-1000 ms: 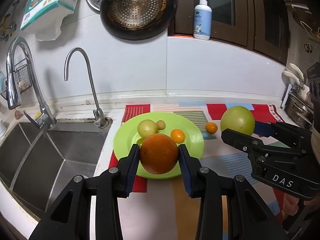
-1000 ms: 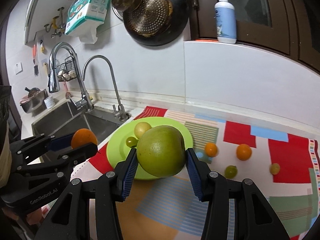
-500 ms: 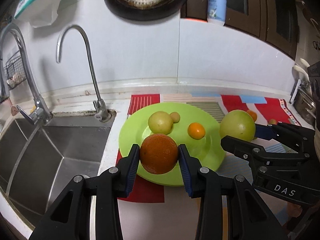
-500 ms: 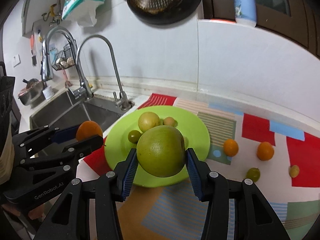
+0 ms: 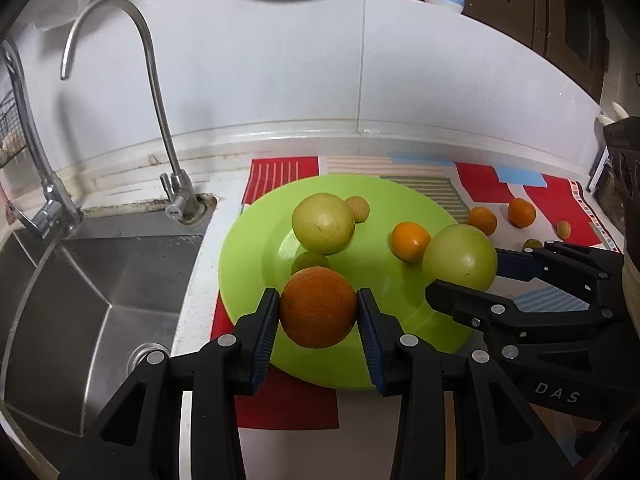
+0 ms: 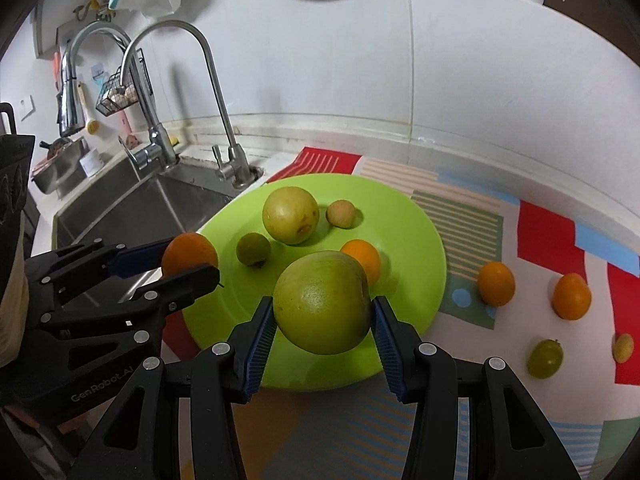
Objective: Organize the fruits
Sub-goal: 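Carry the orange and green fruit onto the green plate and open both grippers, then withdraw both open grippers from the plate toward the remaining fruits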
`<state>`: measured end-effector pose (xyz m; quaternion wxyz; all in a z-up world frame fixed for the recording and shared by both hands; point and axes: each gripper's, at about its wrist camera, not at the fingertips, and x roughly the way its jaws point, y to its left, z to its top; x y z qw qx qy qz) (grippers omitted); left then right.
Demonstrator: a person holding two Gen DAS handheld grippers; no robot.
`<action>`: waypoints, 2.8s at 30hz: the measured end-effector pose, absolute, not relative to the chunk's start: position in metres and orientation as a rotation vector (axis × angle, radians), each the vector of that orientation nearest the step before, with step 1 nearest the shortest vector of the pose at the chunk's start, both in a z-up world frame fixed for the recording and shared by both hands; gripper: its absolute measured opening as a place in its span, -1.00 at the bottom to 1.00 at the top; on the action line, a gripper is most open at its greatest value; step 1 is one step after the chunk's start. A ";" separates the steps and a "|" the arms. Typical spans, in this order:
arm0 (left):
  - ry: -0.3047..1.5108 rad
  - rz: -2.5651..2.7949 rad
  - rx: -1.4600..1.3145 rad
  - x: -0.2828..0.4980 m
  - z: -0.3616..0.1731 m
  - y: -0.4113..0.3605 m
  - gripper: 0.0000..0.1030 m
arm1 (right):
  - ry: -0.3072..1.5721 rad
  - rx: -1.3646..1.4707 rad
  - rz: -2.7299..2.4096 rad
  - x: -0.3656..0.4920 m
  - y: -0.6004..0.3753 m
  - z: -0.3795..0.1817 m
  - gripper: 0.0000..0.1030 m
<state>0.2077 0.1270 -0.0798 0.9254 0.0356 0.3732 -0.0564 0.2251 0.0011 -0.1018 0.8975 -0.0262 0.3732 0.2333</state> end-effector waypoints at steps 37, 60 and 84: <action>0.584 -0.031 0.106 0.120 -0.009 0.087 0.69 | 0.616 0.046 0.203 0.131 -0.079 -0.046 0.51; 0.526 -0.113 0.131 0.101 0.006 -0.004 0.90 | 0.524 0.034 0.102 0.094 -0.164 -0.024 0.51; 0.564 -0.125 0.175 0.134 -0.021 -0.078 0.90 | 0.565 0.038 0.125 0.126 -0.233 -0.047 0.51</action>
